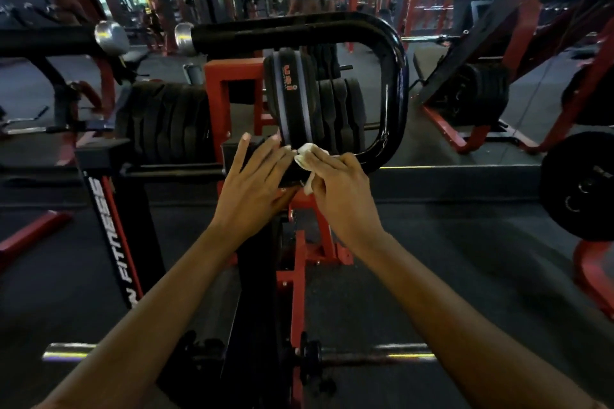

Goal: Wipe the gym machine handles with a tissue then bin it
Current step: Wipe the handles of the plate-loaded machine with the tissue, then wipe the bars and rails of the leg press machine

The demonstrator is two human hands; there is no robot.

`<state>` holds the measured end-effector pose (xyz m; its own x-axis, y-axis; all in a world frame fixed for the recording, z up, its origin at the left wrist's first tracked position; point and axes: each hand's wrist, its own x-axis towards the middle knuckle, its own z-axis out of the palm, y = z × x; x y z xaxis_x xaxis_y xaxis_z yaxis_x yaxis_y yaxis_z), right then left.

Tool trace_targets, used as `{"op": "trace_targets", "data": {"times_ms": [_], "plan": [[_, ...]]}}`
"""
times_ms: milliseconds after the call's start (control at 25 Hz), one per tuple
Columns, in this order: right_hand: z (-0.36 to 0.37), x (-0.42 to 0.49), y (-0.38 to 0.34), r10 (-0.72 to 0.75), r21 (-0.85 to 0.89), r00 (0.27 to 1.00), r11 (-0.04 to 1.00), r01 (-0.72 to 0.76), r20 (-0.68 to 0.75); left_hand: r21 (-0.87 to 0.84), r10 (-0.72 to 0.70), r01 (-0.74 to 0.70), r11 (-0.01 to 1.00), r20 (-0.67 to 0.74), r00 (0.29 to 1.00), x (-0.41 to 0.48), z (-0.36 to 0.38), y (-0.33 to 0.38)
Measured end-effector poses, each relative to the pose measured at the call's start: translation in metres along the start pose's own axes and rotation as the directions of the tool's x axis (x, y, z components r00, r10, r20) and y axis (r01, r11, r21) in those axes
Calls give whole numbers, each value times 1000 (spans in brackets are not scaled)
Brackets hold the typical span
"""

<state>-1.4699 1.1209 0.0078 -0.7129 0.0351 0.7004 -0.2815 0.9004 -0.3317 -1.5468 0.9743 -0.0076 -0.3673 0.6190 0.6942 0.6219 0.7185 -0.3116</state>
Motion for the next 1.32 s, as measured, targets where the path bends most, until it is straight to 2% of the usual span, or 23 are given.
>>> {"op": "trace_targets", "data": {"times_ms": [80,160,320,520,640,760,840,960,1040,1200,1320], "plan": [[-1,0,-6,-60,123,998,991,57,18,-139,-62,61,988,-7,998,-21,-13,4],[-2,-1,-12,-118,195,993,974,113,17,-209,-163,158,965,-6,987,-44,-27,8],[-3,-10,-21,-171,371,980,920,124,97,-217,-383,399,891,115,917,-80,-53,14],[2,-31,-9,-278,532,928,840,110,248,-144,-584,626,766,251,772,-125,-73,56],[-2,-43,5,-364,599,870,794,102,334,-68,-724,773,631,308,617,-151,-85,103],[-9,-64,30,-480,640,759,761,110,440,43,-868,911,410,325,375,-174,-95,174],[-13,-82,45,-539,650,681,750,121,496,124,-922,954,271,319,221,-183,-102,226],[-18,-111,54,-617,721,623,683,119,481,214,-944,969,121,325,46,-191,-128,289],[-25,-136,48,-676,779,552,622,74,488,273,-956,962,12,286,-69,-197,-159,331],[-48,-203,15,-833,890,370,454,35,411,393,-948,886,-248,91,-305,-221,-226,436],[-75,-247,-12,-908,941,268,338,12,323,401,-886,805,-438,-43,-461,-229,-259,521]]}}
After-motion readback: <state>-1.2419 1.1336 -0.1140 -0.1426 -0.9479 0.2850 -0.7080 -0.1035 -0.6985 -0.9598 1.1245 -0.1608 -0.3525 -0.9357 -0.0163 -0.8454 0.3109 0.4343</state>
